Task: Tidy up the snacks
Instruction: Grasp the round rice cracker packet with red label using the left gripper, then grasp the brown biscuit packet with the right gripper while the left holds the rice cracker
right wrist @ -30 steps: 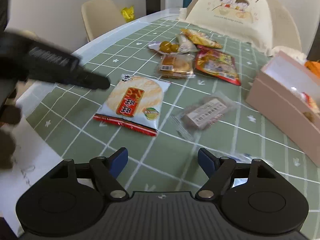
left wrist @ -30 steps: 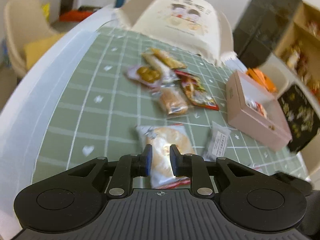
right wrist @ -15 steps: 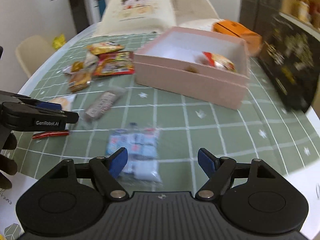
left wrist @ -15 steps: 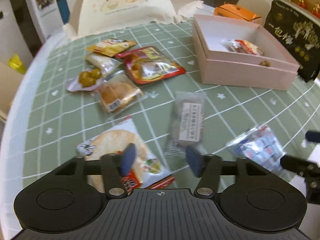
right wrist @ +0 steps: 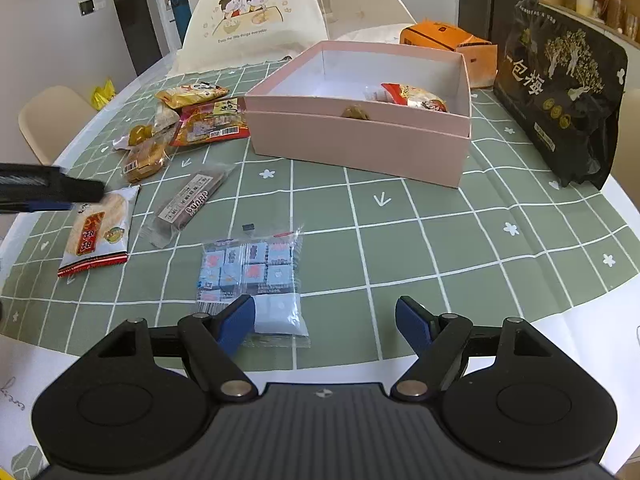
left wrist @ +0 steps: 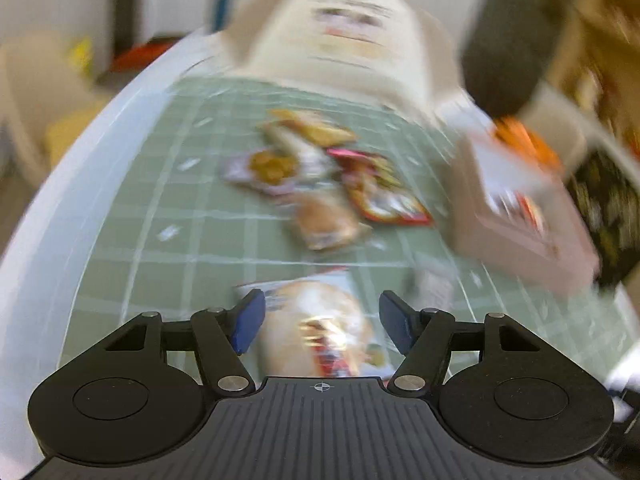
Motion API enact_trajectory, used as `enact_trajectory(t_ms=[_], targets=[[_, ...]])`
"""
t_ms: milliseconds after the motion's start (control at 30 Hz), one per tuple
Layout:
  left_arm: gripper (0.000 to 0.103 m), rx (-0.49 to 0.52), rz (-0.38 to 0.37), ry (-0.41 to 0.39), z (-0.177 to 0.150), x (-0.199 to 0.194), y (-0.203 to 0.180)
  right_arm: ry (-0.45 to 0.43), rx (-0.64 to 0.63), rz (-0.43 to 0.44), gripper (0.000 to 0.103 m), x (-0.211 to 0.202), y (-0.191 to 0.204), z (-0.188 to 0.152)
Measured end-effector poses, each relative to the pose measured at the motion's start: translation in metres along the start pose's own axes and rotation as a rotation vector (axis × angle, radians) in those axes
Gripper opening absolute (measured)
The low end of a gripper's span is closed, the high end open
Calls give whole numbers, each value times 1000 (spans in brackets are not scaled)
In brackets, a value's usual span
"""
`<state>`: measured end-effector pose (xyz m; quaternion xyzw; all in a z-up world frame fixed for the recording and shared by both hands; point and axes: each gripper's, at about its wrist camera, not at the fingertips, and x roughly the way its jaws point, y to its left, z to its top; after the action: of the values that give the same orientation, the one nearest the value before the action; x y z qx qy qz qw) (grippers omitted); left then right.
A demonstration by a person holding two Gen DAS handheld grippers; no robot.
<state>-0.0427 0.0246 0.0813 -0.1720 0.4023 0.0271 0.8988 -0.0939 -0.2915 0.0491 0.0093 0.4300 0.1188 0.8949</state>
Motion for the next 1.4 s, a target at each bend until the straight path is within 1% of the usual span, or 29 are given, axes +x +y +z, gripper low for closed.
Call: enact_trajectory(t_ms=[67, 133, 200, 267, 400, 467, 500, 533, 667, 700, 733, 767, 800, 833, 933, 967, 1033, 1100, 1167, 1267, 1300, 1333, 1367, 1400], targets=[[69, -105, -28, 45, 0, 9, 23, 3, 15, 16, 78, 1, -1, 1], [69, -147, -56, 110, -2, 22, 34, 6, 28, 54, 78, 1, 1, 4], [69, -152, -84, 140, -3, 31, 33, -9, 6, 80, 78, 1, 9, 9], [71, -89, -114, 149, 0, 41, 21, -29, -35, 78, 78, 3, 18, 14], [71, 99, -104, 182, 7, 58, -21, 3, -63, 102, 78, 16, 32, 22], [76, 221, -67, 186, 2, 62, -43, 15, -83, 107, 78, 18, 39, 21], [81, 256, -62, 186, -1, 64, -51, 17, -99, 103, 78, 19, 42, 19], [84, 282, -54, 187, -4, 65, -56, 19, -111, 96, 78, 19, 44, 17], [92, 420, -2, 185, -16, 69, -75, 35, -153, 55, 78, 22, 48, 10], [95, 444, -5, 187, -19, 70, -78, 37, -155, 46, 78, 21, 47, 10], [95, 454, -9, 186, -19, 69, -78, 35, -153, 40, 78, 21, 46, 10], [93, 459, -17, 184, -20, 68, -76, 30, -145, 36, 78, 20, 43, 11], [84, 455, -26, 177, -19, 65, -73, 28, -133, 41, 78, 19, 41, 14], [82, 442, -41, 175, -18, 61, -67, 32, -118, 50, 78, 19, 38, 17], [81, 369, -93, 200, -20, 42, -46, 46, -82, 63, 78, 25, 35, 27], [81, 361, -99, 201, -21, 37, -43, 49, -77, 64, 78, 27, 35, 30], [81, 361, -102, 210, -26, 24, -36, 50, -84, 75, 78, 34, 41, 39], [81, 357, -111, 218, -31, 12, -29, 32, -109, 88, 78, 41, 53, 52], [81, 348, -114, 235, -34, 4, -24, 20, -117, 120, 78, 50, 66, 67], [81, 352, -118, 253, -34, 0, -26, 47, -97, 160, 77, 73, 83, 88], [81, 357, -120, 249, -34, -2, -28, 77, -88, 168, 73, 84, 90, 93], [81, 359, -120, 245, -33, -3, -31, 104, -90, 166, 63, 91, 96, 97], [81, 360, -123, 243, -32, -4, -33, 128, -111, 150, 59, 98, 104, 99], [81, 360, -129, 244, -31, -5, -36, 127, -162, 108, 42, 98, 113, 98]])
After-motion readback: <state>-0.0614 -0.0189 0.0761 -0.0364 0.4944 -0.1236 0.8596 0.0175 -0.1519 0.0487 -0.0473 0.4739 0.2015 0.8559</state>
